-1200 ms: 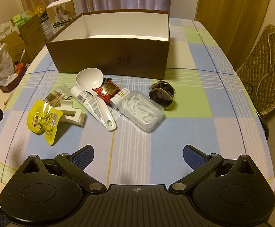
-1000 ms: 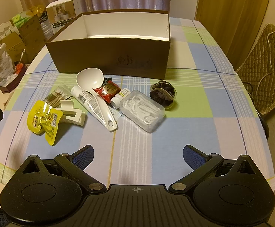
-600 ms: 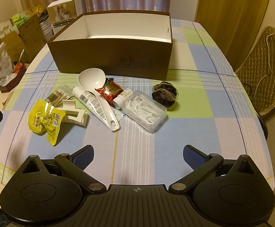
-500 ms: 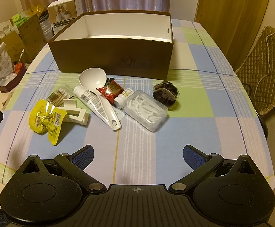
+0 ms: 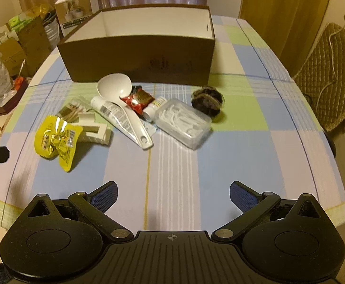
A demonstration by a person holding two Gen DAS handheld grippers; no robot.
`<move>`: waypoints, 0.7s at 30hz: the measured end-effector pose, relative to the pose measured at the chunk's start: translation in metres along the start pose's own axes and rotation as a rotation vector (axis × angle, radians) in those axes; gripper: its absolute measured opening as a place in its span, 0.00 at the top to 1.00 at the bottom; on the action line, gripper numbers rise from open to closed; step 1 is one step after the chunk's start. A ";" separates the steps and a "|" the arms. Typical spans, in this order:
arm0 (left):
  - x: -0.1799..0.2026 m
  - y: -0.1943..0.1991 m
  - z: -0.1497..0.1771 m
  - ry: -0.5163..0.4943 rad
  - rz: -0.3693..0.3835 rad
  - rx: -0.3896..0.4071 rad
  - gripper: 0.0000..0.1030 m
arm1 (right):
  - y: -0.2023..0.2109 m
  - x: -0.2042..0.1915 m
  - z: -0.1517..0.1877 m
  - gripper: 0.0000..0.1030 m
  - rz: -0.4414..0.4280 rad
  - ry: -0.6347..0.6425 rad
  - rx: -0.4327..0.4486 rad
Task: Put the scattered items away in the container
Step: 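Move the left tool toward the yellow snack pouch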
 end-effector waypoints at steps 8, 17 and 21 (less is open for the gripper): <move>0.004 -0.032 0.012 -0.048 0.051 0.025 0.01 | -0.016 0.014 0.003 0.00 0.003 -0.032 -0.043; -0.011 -0.067 0.004 0.073 0.106 -0.018 0.01 | -0.035 0.035 -0.016 0.00 -0.001 -0.020 -0.059; -0.008 -0.081 0.002 0.093 0.115 -0.056 0.01 | -0.045 0.048 -0.021 0.00 0.000 -0.024 -0.080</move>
Point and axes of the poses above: each gripper's, at about its wrist camera, not at the fingertips, and y roughly against the way its jaws point, x to its right, z to its underside, the point moved 3 cm from there along -y, roughly the way its jaws point, and after that the axes turned 10 degrees about y, right-handed, at the moved point
